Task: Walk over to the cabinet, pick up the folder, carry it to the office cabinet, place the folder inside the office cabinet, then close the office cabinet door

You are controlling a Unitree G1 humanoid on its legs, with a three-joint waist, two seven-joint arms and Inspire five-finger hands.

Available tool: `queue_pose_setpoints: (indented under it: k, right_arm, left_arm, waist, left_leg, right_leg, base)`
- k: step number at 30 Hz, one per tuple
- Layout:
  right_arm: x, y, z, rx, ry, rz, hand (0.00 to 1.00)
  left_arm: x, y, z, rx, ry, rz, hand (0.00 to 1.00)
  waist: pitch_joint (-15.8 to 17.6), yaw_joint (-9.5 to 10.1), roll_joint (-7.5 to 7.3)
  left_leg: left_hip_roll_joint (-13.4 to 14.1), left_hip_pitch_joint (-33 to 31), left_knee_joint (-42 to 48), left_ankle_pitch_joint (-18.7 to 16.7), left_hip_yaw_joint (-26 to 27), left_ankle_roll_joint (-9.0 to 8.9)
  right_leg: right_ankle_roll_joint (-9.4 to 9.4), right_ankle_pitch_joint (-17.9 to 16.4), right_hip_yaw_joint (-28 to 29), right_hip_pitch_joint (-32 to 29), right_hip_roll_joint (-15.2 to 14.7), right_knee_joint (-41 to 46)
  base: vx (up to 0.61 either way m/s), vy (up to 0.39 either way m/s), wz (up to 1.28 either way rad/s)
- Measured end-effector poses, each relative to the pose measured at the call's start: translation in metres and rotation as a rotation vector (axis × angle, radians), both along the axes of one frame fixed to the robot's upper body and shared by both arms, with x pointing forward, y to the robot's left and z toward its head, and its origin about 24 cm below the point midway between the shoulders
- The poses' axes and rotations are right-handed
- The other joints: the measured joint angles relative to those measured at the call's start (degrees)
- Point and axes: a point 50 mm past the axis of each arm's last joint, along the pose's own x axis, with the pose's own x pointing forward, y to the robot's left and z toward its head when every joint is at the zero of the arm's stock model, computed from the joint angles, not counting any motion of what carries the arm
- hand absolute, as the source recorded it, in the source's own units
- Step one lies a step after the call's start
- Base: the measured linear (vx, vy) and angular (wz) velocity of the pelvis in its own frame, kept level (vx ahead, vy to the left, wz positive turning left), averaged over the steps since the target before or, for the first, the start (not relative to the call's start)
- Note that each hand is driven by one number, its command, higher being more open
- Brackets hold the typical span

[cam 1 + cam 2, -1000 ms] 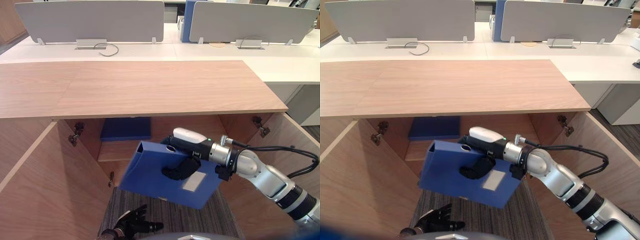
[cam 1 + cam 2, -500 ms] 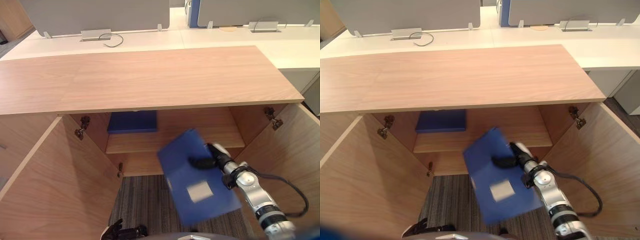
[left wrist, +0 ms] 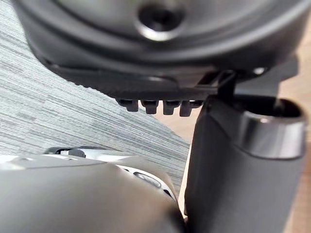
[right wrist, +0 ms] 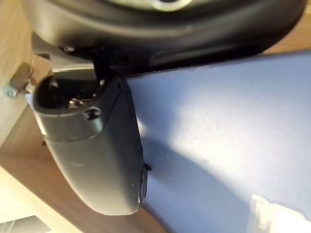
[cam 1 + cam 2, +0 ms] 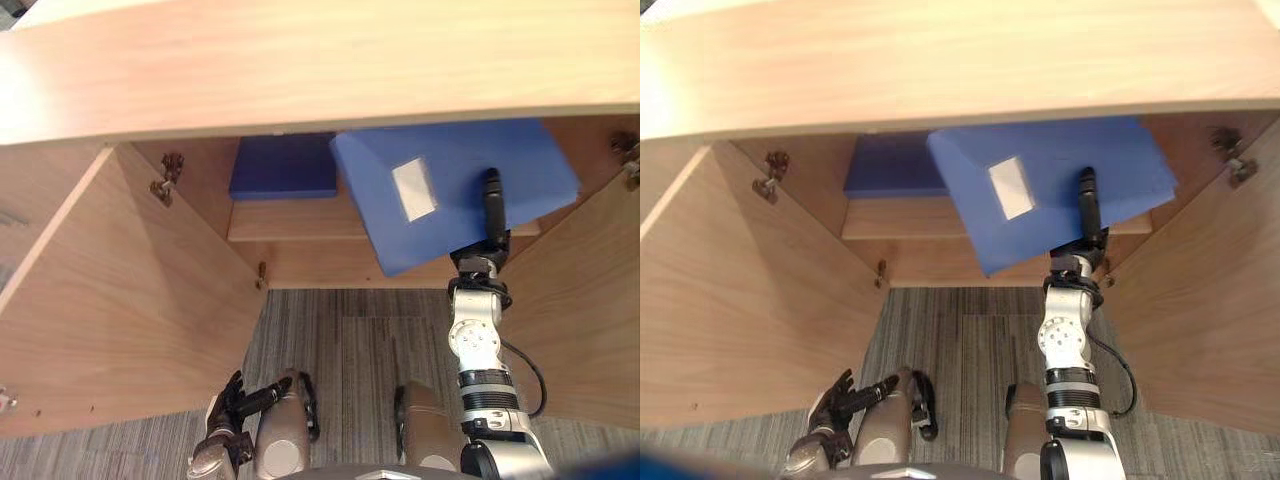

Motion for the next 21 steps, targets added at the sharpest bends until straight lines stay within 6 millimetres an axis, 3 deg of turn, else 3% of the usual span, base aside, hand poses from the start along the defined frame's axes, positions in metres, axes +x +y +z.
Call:
queue_pose_setpoints:
  k: [2,7,11,12,21]
  right_arm:
    - [0.010,-0.002,0.025,0.015,-0.078,-0.017,0.00]
    - [0.019,-0.017,0.062,-0.009,-0.170,-0.051,0.00]
    - [0.034,-0.034,0.090,-0.039,-0.194,-0.075,0.00]
    - [0.045,-0.044,0.108,-0.020,-0.196,-0.097,0.00]
    - [0.062,-0.084,0.180,0.131,-0.235,-0.123,0.00]
  left_arm:
    - [0.010,0.001,0.008,-0.002,-0.062,0.013,1.00]
    - [0.020,0.001,0.018,-0.010,-0.134,0.010,1.00]
    - [0.025,-0.001,0.023,-0.026,-0.172,-0.002,1.00]
    - [0.029,-0.003,0.026,-0.039,-0.192,-0.010,1.00]
    - [0.047,-0.019,0.045,-0.079,-0.306,-0.084,1.00]
  waist:
    - [1.66,0.31,-0.06]
    - [3.02,0.75,0.19]
    - [3.22,0.90,0.59]
    - [3.32,1.32,0.82]
    - [4.84,4.44,3.03]
  left_leg:
    - [0.56,-4.41,6.33,-2.20,-0.09,0.76]
    - [0.84,-10.21,13.52,-4.84,-0.88,1.27]
    - [0.17,-14.04,15.43,-4.81,-2.16,1.36]
    - [-0.05,-15.86,16.09,-4.61,-2.63,1.60]
    - [-2.00,-24.20,19.92,-4.38,-5.43,1.82]
  right_leg:
    - [0.98,-1.39,1.64,-5.42,-0.17,6.91]
    - [1.65,-4.19,2.32,-11.02,-0.85,13.60]
    - [1.74,-4.45,1.66,-13.99,-1.62,15.40]
    - [1.56,-4.34,1.36,-15.45,-1.84,16.07]
    - [1.75,-6.02,-0.38,-21.94,-4.00,20.90]
  base:
    - [-0.09,0.080,-0.20]
    - [-0.10,0.072,-0.01]
    - [-0.06,0.059,0.16]
    - [-0.02,0.046,0.11]
    - [0.01,0.010,0.18]
